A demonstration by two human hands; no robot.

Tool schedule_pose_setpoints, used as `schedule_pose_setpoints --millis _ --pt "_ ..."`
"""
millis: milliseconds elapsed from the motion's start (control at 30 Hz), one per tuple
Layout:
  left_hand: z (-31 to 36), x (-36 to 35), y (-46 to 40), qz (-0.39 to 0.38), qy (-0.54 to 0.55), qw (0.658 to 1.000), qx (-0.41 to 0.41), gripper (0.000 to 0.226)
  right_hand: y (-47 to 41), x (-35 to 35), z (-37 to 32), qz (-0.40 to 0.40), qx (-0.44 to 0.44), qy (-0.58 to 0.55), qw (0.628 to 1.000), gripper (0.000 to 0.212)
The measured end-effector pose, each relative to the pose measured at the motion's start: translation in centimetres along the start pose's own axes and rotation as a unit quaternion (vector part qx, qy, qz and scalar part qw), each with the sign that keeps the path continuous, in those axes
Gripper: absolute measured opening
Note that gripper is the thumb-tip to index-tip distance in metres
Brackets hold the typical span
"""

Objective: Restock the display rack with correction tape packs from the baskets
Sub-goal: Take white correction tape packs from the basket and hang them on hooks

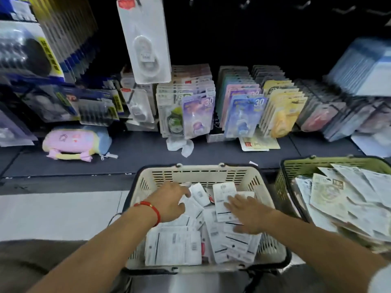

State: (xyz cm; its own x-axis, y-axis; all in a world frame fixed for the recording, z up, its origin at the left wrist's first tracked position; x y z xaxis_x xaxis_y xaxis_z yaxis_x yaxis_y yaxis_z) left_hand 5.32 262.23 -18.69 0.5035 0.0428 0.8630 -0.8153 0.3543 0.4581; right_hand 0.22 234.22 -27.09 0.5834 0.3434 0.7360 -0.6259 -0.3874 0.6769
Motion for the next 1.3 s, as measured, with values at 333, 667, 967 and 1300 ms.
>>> schedule_pose_setpoints --millis 333,667,967,1300 --pt "2.0 -7.5 1.3 0.006 0.265 0.962 0.065 0.062 2.2 2.3 -1.4 0.222 0.031 -0.099 0.969 0.028" --pt "3.0 -7.1 0.6 -0.025 0.528 0.848 0.034 0.025 3.5 6.7 -2.6 0.393 0.002 -0.401 0.828 0.028" --pt "0.0 -8.8 1.6 -0.005 0.591 0.796 0.134 0.03 2.0 -2.1 -1.0 0.034 -0.055 -0.102 0.993 0.088" --pt "0.3 -8.2 1.9 0.014 0.67 0.72 0.18 0.027 6.5 6.5 1.5 0.4 -0.068 -0.301 0.863 0.046"
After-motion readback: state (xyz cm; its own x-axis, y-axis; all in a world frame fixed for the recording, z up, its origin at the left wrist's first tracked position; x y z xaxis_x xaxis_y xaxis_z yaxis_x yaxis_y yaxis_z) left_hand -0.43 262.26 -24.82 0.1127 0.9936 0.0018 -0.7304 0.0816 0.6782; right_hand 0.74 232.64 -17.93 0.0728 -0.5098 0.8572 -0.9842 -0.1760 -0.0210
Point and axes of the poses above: each hand's wrist, its own y-axis away from the middle knuckle, its own x-axis out of the back of the hand, z = x × y, the point moved 1 cm from there along -y, towards the middle knuckle, and after that the axes turned 11 degrees about x, right-handed, at the moved point
